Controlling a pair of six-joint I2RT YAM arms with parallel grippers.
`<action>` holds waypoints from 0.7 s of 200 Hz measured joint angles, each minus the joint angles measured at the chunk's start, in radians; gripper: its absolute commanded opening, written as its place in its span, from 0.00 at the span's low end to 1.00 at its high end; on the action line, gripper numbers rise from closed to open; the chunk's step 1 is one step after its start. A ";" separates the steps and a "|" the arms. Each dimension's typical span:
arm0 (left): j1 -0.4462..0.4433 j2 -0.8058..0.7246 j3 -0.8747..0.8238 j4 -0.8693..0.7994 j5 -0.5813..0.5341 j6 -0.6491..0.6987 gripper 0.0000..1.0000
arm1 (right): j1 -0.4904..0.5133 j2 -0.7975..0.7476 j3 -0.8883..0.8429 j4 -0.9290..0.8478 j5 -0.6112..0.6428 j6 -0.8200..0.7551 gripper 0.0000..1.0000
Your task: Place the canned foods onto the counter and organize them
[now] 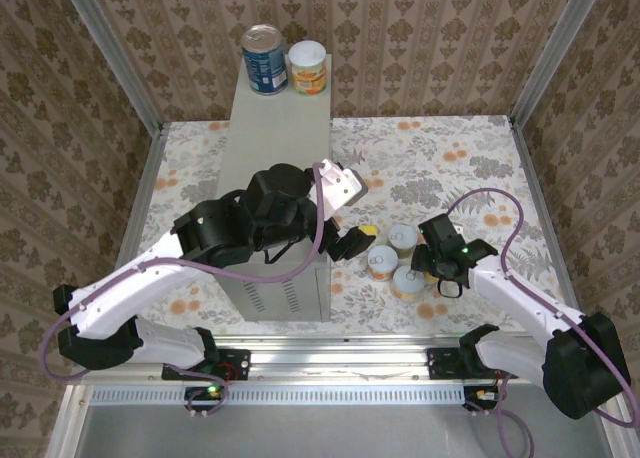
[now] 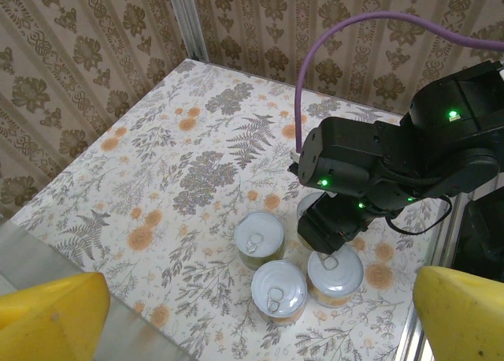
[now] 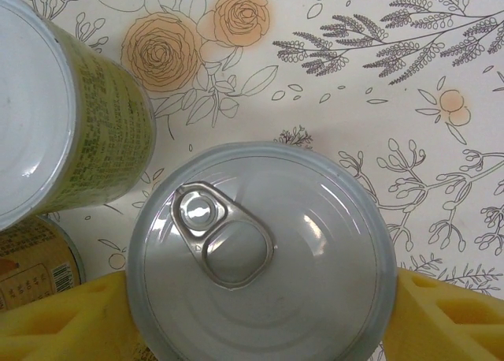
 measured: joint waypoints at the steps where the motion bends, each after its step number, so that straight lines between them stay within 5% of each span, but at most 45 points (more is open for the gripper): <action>1: 0.000 0.000 0.000 0.000 0.000 0.000 1.00 | 0.000 0.000 0.000 0.000 0.000 0.000 0.69; 73: 0.000 0.000 0.000 0.002 0.001 0.000 1.00 | -0.003 -0.051 0.039 -0.085 0.004 -0.055 0.50; 140: 0.000 0.000 0.000 -0.005 0.032 0.008 1.00 | -0.005 -0.119 0.248 -0.201 -0.123 -0.225 0.51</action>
